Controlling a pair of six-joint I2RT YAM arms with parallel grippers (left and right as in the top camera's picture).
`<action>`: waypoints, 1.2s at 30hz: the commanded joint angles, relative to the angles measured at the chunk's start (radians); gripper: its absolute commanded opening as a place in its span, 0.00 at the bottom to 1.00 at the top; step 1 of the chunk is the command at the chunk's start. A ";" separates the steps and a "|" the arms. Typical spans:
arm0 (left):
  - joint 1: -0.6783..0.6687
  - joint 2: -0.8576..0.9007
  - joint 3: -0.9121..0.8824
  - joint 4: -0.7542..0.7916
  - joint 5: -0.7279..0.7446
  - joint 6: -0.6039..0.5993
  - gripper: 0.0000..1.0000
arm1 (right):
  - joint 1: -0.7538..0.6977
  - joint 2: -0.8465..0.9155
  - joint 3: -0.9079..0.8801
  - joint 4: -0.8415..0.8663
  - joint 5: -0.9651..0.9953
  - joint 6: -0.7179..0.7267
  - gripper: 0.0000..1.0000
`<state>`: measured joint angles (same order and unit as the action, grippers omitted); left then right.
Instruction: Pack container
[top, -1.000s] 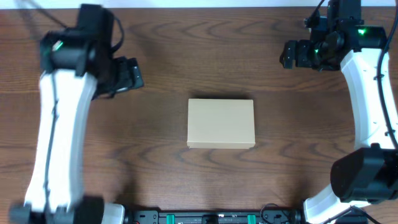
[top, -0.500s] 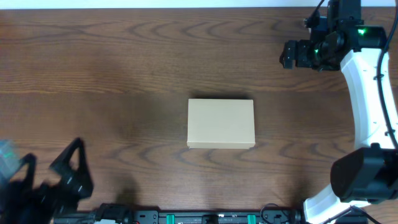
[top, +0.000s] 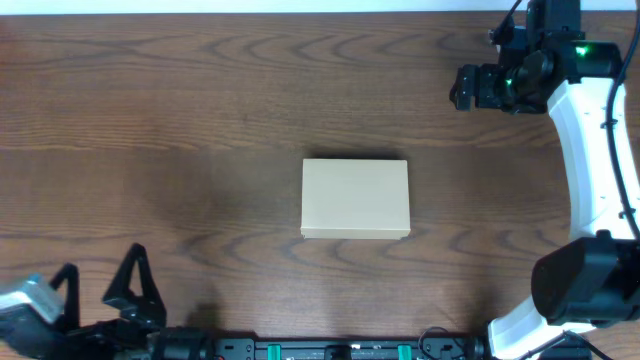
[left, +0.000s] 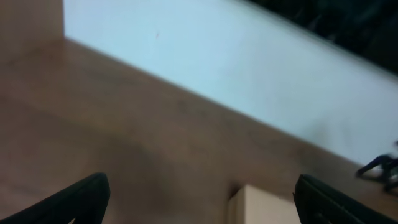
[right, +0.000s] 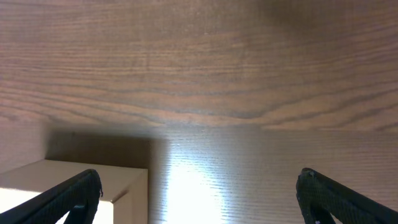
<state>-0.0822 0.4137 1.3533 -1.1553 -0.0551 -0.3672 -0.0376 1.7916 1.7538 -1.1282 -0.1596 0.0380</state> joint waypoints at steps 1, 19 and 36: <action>0.013 -0.029 -0.051 -0.040 0.003 -0.004 0.95 | 0.000 -0.009 0.016 0.002 0.002 -0.010 0.99; 0.010 -0.062 -0.065 -0.093 0.391 -0.031 0.95 | 0.000 -0.009 0.016 0.002 0.003 -0.010 0.99; -0.003 -0.267 -0.497 0.561 -0.161 0.130 0.95 | 0.000 -0.009 0.016 0.002 0.003 -0.010 0.99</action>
<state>-0.0769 0.1551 0.9237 -0.6460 -0.1219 -0.3328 -0.0376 1.7916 1.7538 -1.1286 -0.1596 0.0380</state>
